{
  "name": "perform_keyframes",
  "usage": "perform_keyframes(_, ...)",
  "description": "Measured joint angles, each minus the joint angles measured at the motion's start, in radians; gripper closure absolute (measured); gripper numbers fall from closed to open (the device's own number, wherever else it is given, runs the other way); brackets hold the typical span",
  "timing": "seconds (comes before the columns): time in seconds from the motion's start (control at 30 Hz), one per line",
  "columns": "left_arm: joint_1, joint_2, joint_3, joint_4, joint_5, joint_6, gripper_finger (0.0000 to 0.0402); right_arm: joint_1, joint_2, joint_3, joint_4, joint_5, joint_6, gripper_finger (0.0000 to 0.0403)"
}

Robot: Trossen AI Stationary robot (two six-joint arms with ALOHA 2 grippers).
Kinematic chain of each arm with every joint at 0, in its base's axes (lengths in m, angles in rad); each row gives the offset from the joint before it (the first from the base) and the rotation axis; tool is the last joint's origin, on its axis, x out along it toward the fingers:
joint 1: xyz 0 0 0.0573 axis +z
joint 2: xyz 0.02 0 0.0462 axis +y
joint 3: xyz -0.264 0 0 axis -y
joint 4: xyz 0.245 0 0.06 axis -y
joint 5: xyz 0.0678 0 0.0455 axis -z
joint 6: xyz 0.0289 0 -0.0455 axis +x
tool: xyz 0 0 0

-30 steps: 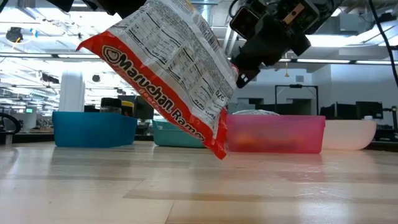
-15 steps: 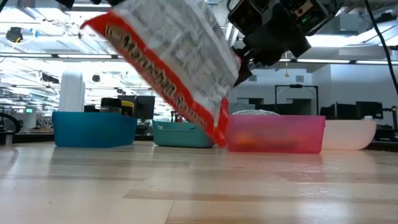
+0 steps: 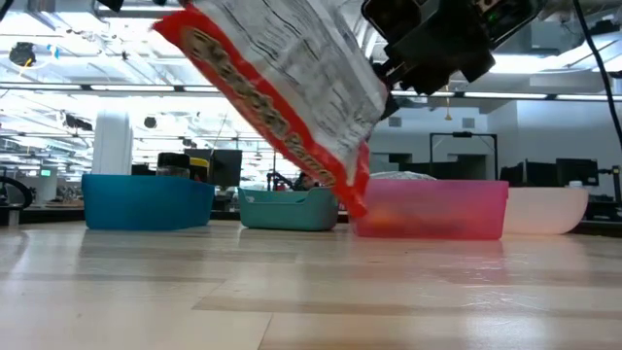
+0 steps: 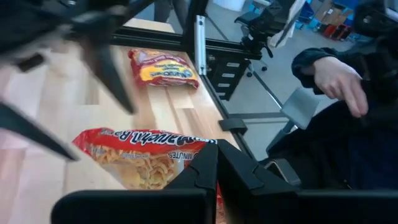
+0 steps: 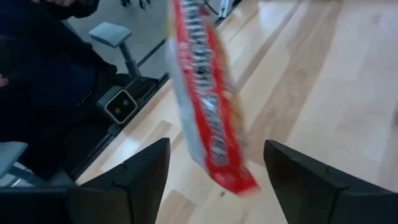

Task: Pick & Place Food Item
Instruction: Put the orange noodle pack into the red bin

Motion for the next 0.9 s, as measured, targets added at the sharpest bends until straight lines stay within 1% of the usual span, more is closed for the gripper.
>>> perform_keyframes(0.2, 0.026, 0.000, 0.000, 0.000, 0.015, 0.000, 0.0401, 0.023, 0.000, 0.000, 0.040, 0.014, 0.026, 0.0148)
perform_keyframes(0.6, 0.026, 0.000, 0.000, 0.017, 0.016, 0.003, 0.0401, 0.022, 0.005, 0.000, 0.032, 0.016, 0.053, 0.0149)
perform_keyframes(0.73, 0.026, 0.000, 0.000, 0.026, 0.016, 0.003, 0.0401, 0.023, 0.005, 0.000, 0.016, 0.016, 0.054, 0.0163)
perform_keyframes(0.9, 0.026, 0.000, 0.000, 0.031, 0.016, 0.003, 0.0401, 0.023, 0.005, 0.000, -0.032, 0.016, 0.072, 0.0197)
